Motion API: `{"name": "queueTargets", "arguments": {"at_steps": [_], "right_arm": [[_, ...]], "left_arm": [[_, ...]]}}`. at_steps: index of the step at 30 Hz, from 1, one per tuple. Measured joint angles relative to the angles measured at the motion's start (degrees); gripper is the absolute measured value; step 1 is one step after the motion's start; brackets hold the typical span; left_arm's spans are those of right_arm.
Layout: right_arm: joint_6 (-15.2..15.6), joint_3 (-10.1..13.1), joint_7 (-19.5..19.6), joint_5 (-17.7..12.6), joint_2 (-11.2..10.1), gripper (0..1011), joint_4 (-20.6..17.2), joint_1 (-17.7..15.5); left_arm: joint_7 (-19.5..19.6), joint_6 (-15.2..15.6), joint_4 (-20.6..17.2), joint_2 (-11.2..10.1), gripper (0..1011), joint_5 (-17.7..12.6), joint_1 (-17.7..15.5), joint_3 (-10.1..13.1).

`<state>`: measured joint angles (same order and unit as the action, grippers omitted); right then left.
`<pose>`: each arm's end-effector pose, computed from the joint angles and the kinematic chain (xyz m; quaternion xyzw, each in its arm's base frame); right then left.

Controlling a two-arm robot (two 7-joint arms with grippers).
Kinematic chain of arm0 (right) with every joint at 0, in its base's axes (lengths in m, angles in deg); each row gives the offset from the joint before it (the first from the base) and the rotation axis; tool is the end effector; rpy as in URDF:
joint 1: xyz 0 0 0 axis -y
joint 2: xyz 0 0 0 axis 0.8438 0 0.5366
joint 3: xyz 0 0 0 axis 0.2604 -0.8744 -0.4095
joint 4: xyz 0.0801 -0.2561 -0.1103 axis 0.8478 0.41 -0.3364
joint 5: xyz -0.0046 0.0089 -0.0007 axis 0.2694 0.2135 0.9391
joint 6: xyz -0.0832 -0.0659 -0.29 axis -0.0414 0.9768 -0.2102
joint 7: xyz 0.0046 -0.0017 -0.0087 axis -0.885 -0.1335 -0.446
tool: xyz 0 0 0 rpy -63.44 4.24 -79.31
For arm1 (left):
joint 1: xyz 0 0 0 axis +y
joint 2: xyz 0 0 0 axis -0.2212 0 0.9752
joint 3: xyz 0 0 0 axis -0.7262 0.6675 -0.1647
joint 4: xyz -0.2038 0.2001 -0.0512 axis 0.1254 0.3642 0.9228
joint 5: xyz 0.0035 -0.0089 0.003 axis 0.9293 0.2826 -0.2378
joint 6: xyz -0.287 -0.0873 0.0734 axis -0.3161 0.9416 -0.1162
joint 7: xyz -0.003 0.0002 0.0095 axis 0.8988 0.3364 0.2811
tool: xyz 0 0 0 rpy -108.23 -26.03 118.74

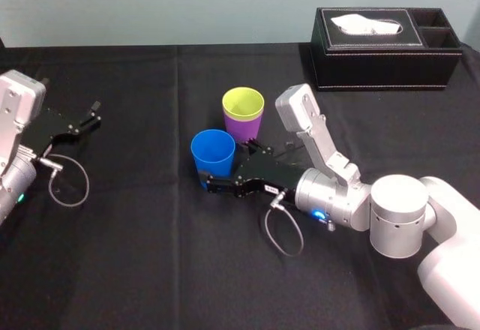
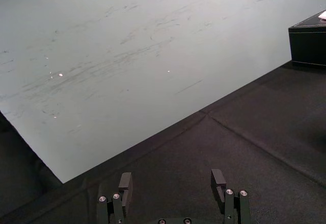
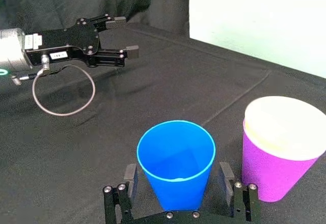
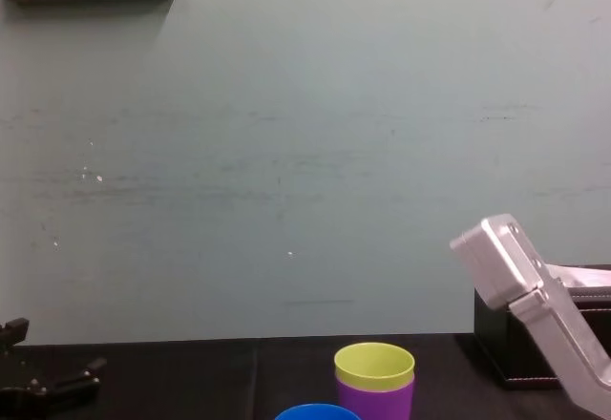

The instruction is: Stack the three plastic cups sequentially using one hand.

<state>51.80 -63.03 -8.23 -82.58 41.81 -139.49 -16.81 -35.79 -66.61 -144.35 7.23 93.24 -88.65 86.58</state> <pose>0.3718 0.0375 -0.3041 -0.1212 0.0520 -0.3308 0.9344 0.3581 0.0827 -0.3023 0.1414 -0.1324 0.5800 0.7913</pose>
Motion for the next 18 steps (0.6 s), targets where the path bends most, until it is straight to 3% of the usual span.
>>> {"name": "queueTargets", "arguments": {"at_steps": [6, 18], "right_arm": [[-0.19, -0.17, 0.20, 0.35, 0.93, 1003, 1.40, 0.78], [-0.20, -0.16, 0.21, 0.35, 0.78, 980, 1.20, 0.67]], "left_arm": [[0.00, 0.00, 0.00, 0.00, 1010, 0.00, 0.00, 0.00], [0.00, 0.00, 0.00, 0.00, 1010, 0.00, 0.00, 0.00]]}}
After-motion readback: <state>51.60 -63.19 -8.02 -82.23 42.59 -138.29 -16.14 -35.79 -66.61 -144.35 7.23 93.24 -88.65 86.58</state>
